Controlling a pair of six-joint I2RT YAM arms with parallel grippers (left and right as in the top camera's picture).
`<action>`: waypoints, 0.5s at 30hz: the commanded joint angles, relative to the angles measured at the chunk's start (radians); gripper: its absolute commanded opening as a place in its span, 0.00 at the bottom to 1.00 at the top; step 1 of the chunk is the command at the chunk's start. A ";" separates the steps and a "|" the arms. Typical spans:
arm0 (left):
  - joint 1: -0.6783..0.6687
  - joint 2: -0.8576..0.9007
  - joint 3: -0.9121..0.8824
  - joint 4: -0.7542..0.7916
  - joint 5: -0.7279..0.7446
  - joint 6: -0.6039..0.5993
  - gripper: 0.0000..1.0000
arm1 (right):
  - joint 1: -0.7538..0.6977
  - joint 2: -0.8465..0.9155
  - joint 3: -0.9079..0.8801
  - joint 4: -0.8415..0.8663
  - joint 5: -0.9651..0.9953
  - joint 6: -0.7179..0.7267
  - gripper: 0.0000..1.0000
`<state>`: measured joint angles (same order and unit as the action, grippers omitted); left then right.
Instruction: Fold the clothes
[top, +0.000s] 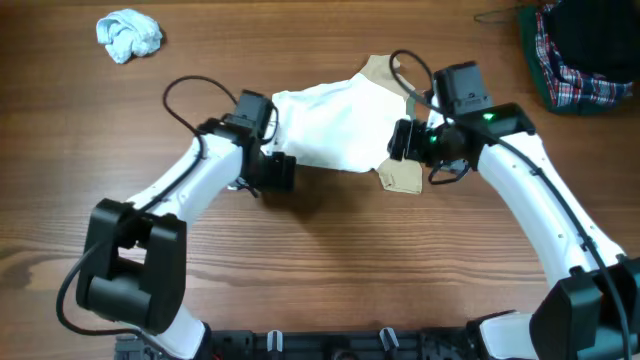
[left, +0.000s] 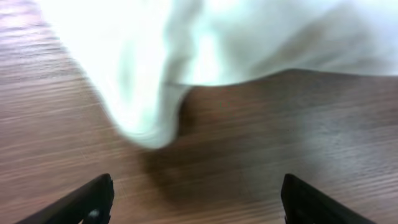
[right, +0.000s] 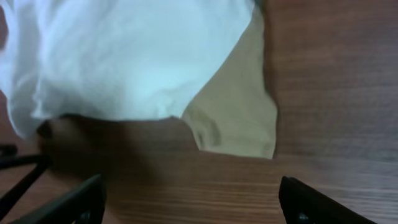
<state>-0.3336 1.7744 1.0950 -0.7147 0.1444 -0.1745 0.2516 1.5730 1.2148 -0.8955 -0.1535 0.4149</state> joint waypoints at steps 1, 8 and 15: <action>-0.012 -0.011 -0.064 0.103 -0.037 -0.017 0.84 | 0.018 0.007 -0.042 0.001 -0.013 -0.004 0.89; -0.012 -0.009 -0.114 0.253 -0.159 -0.022 0.75 | 0.019 0.007 -0.079 0.008 -0.001 -0.027 0.85; -0.012 -0.003 -0.114 0.308 -0.214 -0.064 0.60 | 0.019 0.007 -0.130 0.053 -0.001 -0.049 0.79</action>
<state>-0.3443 1.7744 0.9855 -0.4240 -0.0406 -0.2081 0.2653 1.5734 1.0973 -0.8505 -0.1562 0.3893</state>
